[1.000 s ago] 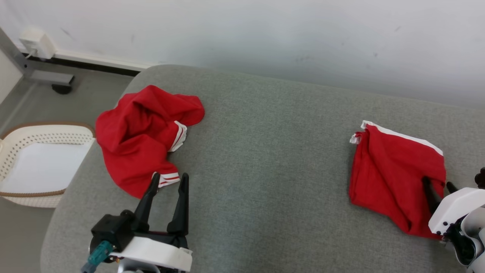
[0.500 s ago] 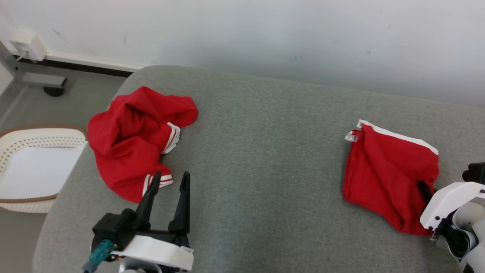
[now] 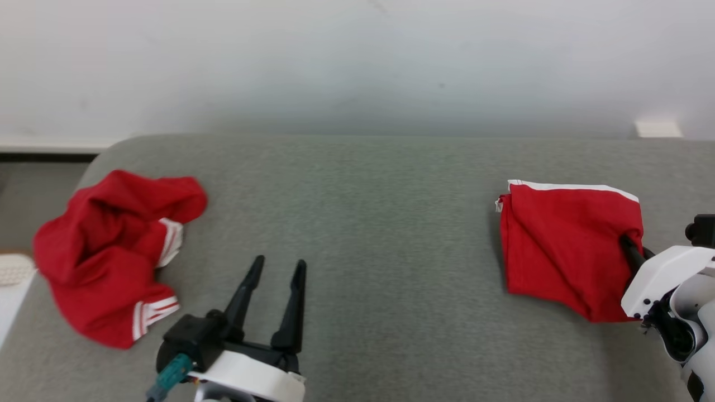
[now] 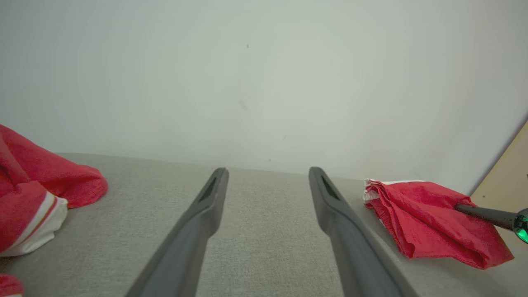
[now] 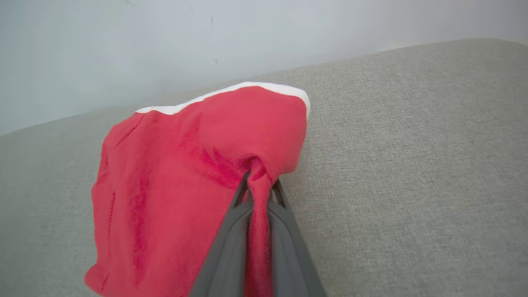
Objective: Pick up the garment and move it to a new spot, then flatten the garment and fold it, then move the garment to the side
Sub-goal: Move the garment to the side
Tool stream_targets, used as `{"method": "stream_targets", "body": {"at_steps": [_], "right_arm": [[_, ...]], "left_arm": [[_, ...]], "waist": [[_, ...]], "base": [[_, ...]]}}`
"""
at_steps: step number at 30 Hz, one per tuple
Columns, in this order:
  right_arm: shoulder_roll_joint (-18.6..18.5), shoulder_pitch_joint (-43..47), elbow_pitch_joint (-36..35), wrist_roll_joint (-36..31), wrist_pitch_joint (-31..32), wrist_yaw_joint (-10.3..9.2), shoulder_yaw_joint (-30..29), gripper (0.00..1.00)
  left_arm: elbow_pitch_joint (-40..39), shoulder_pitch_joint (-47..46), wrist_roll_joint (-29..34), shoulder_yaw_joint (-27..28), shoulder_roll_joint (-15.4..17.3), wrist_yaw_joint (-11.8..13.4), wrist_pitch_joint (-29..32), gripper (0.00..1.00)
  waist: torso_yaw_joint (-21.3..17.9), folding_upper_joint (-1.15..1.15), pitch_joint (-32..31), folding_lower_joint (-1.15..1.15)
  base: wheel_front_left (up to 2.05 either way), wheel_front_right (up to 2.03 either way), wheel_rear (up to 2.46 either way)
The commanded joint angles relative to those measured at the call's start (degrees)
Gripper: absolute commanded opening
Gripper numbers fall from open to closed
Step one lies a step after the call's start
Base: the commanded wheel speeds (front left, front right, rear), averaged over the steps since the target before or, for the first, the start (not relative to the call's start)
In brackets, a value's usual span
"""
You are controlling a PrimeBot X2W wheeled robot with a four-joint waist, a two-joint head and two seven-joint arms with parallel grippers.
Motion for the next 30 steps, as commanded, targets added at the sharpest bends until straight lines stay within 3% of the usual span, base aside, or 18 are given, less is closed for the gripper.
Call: {"method": "stream_targets", "body": {"at_steps": [1,7,16,22,30], "right_arm": [[-0.31,-0.45,-0.05,0.47,-0.62,0.01,0.21,0.0],[0.13,-0.1,-0.73,1.85,-1.53,0.01,1.83,0.0],[-1.16,0.82,-2.86,4.25,-2.86,0.01,3.72,0.0],[-1.94,-2.51,-3.6,4.16,-4.22,0.01,5.22,0.0],[-8.26,-11.14,-3.01,0.34,-3.95,0.01,9.36,0.0]], "left_arm": [[0.13,-0.44,0.15,-0.51,0.2,-0.17,-0.01,1.0],[0.79,-1.14,0.46,-4.14,0.21,-0.59,-0.01,1.0],[1.67,-2.78,1.48,-7.19,0.23,-1.08,-0.01,1.0],[1.88,-4.59,3.36,-7.31,0.23,-1.41,-0.01,1.0],[2.03,-8.76,6.07,-7.0,2.42,-1.9,-0.01,1.0]], "waist": [[-4.38,0.0,-0.38,0.0],[-11.57,0.0,-0.09,0.0],[-17.69,0.0,1.96,0.0],[-17.95,0.0,6.06,0.0],[-14.83,0.0,16.04,0.0]], "base": [[0.0,0.0,0.0],[0.0,0.0,0.0],[0.0,0.0,0.0],[0.0,0.0,0.0],[0.0,0.0,0.0]]}}
